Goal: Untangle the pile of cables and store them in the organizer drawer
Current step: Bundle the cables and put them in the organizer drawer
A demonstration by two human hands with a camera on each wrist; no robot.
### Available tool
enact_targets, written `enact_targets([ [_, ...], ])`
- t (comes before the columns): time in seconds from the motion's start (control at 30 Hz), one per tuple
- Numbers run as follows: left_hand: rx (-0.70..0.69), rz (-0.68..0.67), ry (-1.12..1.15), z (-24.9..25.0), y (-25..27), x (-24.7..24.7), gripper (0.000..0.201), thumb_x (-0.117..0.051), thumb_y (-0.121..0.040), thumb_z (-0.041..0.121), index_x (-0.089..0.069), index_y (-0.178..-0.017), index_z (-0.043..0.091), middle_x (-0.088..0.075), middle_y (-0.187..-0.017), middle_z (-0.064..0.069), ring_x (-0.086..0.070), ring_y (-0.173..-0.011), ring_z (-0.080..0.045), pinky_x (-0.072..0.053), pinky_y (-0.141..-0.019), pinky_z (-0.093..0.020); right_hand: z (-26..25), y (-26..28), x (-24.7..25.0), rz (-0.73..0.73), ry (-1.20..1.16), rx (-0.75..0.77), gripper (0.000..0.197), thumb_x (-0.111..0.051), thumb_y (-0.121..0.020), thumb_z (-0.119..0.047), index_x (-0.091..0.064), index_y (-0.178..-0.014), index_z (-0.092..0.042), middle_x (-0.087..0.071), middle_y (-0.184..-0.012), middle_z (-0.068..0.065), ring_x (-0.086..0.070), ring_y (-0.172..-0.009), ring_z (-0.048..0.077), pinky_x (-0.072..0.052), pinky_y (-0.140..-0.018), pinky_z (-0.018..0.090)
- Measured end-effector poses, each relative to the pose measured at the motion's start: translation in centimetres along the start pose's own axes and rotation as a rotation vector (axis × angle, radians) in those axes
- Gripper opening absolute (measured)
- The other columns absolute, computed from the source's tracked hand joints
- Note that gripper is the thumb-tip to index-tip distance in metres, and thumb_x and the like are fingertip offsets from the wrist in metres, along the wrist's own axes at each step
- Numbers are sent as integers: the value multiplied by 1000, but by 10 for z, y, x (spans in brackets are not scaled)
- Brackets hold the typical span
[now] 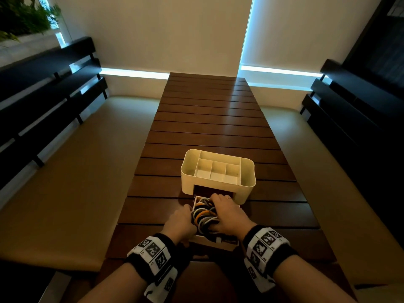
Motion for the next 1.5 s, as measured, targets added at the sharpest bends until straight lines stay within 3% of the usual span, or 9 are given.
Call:
enact_targets([
  [0.13,39,29,-30,-1,-3,0,37,-64,-78,8,-51,-112,16,-56,-109,-5,-65,-90,-25,-60,-74,-36,-11,4,7,94,220,-14,47,-59,-82,-10,-37,-123,-14,-48,-122,7,-43,-115,27,-45,-81,37],
  [0.47,-66,96,-6,5,1,4,34,-67,-70,2,-55,-99,16,-59,-91,2,-62,-83,-18,-59,-69,-33,-22,0,8,145,432,-21,42,-61,-80,-12,-39,-116,-13,-50,-115,9,-48,-109,28,-44,-77,36],
  [0.63,-51,-190,131,9,9,-8,25,-62,-79,7,-63,-103,4,-70,-97,-17,-68,-78,-23,-58,-80,-40,-21,-1,6,146,402,-33,38,-61,-81,-8,-41,-113,-12,-50,-111,9,-50,-105,28,-45,-72,34],
  [0.77,-12,-238,135,14,5,4,20,-65,-87,22,-65,-95,5,-69,-95,-12,-67,-84,-25,-55,-89,-43,-16,-1,5,184,320,-44,44,-82,-58,-13,-53,-90,-15,-57,-83,5,-58,-76,23,-44,-46,29],
  [0.9,-4,-74,-76,17,-7,26,31,-75,-78,36,-67,-92,9,-70,-94,-3,-65,-90,-16,-54,-79,-29,-10,-1,1,162,263,4,42,-60,-80,-13,-39,-116,-13,-47,-115,8,-46,-107,28,-49,-79,36],
  [1.1,31,59,-335,28,-1,23,29,-67,-81,29,-61,-102,9,-63,-105,-6,-61,-96,-23,-51,-76,-32,-2,6,0,125,-14,36,62,-65,-75,-33,-34,-126,-15,-43,-120,5,-39,-106,23,-39,-93,36],
  [1.23,18,135,-363,31,5,23,22,-61,-82,22,-60,-103,13,-62,-108,-7,-60,-101,-26,-47,-75,-33,19,19,1,-127,-333,-11,67,-67,-79,-27,-35,-137,-22,-34,-131,3,-29,-123,19,-31,-109,37],
  [1.4,-4,-38,-168,20,5,18,27,-69,-81,32,-60,-100,15,-68,-96,-3,-68,-82,-19,-54,-65,-27,83,47,50,413,-704,-272,26,-58,-89,-14,-63,-114,-19,-53,-117,3,-50,-112,16,-44,-88,26],
  [1.5,47,-209,262,17,8,17,35,-67,-87,24,-53,-118,15,-62,-112,-7,-63,-76,-13,-52,-60,-23,100,58,27,336,-882,-375,24,-59,-89,-14,-65,-111,-20,-58,-112,3,-56,-102,17,-49,-86,29],
])
Point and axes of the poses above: each hand's wrist, its own y-axis away from the middle knuckle, its own x-axis out of the back of the hand, z = x × y, the point moved 10 cm from there along -y, towards the middle knuckle
